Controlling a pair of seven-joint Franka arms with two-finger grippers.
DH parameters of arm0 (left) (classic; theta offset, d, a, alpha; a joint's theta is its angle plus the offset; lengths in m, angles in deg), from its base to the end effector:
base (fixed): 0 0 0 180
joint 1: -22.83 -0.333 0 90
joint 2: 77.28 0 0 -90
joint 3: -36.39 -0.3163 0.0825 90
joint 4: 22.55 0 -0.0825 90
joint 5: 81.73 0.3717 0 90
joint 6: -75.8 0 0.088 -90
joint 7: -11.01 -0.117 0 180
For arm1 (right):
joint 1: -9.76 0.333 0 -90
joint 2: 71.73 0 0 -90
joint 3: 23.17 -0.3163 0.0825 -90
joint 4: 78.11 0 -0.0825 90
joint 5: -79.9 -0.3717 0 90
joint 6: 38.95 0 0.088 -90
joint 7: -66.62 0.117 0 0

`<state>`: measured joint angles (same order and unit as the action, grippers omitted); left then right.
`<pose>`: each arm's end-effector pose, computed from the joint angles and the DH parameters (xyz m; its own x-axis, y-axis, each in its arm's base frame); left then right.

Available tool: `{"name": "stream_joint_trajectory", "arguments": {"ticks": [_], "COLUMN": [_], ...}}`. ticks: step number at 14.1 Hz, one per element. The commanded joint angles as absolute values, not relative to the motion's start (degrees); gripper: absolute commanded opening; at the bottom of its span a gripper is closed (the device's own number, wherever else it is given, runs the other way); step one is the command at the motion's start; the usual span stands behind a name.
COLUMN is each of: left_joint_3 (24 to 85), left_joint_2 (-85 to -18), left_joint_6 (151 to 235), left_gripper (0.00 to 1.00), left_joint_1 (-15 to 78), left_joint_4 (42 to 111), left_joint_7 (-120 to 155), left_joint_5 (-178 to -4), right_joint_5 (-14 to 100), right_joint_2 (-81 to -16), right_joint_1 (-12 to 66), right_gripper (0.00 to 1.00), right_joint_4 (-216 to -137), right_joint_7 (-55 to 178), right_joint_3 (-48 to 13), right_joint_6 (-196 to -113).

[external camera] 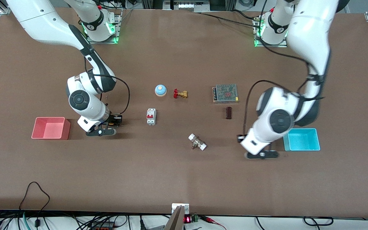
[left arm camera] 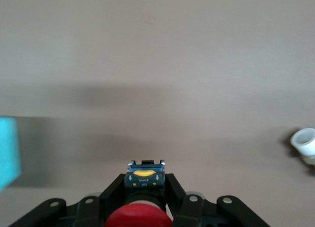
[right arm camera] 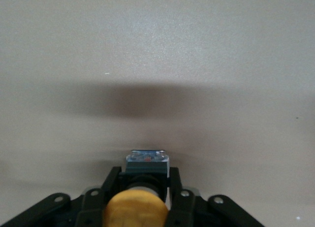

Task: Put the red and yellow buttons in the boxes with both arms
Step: 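Carry the yellow button to the pink box while the left gripper carries red to cyan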

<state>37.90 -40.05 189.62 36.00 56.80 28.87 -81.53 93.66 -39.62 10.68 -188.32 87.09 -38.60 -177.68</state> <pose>0.6865 -0.1758 0.3214 0.9970 0.0590 -0.0496 0.0589 -0.9983 -0.0025 0.5912 0.1648 0.2022 0.9968 0.0748 -0.0283 0.0754 -0.9969 0.0208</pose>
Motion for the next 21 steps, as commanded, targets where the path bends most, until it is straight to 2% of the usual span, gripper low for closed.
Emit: {"name": "stream_joint_trajectory", "arguments": {"ticks": [1, 4, 7, 9, 11, 15, 18, 19, 20, 21], "left_joint_3": [38.41, 37.8, 37.8, 37.8, 37.8, 37.8, 37.88, 37.88, 37.88, 37.88], "left_joint_2": [-43.09, -42.48, -39.06, -38.27, -38.08, -37.91, -37.56, -37.56, -37.56, -37.64], "left_joint_6": [181.12, 180.39, 180.74, 184.94, 190.3, 199.0, 202.28, 202.28, 202.19, 201.93], "left_gripper": [0.24, 0.24, 0.23, 0.23, 0.23, 0.24, 0.25, 0.29, 0.51, 0.82], "left_joint_1": [30.05, 24.34, 22.04, 20.81, 19.32, 17.99, 17.73, 17.82, 17.82, 17.82], "left_joint_4": [55.24, 55.93, 57.33, 59.7, 63.13, 68.84, 71.4, 71.41, 71.32, 71.23], "left_joint_7": [21.49, 17.6, 17.42, 16.99, 13.48, 12.23, 12.23, 12.24, 12.15, 12.15], "left_joint_5": [-80.94, -79.45, -74.71, -74.61, -74.7, -74.78, -74.79, -74.79, -74.79, -74.79], "right_joint_5": [94.84, 94.58, 94.05, 93.62, 90.64, 82.74, 81.66, 81.83, 82.18, 82.36], "right_joint_2": [-38.69, -40.61, -47.54, -51.33, -52.31, -50.74, -47.75, -47.04, -46.25, -45.64], "right_joint_1": [10.82, 9.95, 7.23, 4.94, 1.96, 0.8, -0.25, -0.52, -0.78, -0.96], "right_gripper": [0.26, 0.23, 0.24, 0.24, 0.24, 0.24, 0.24, 0.24, 0.24, 0.24], "right_joint_4": [-187.62, -186.83, -185.16, -183.23, -180.86, -180.23, -180.23, -180.32, -180.32, -180.32], "right_joint_7": [88.42, 87.02, 85.0, 80.45, 74.47, 60.15, 55.03, 54.67, 54.58, 54.58], "right_joint_3": [-38.63, -38.37, -37.4, -37.4, -36.27, -27.14, -25.11, -25.01, -25.01, -25.01], "right_joint_6": [-177.99, -177.29, -167.75, -161.58, -158.05, -160.14, -164.53, -165.24, -165.94, -166.73]}}
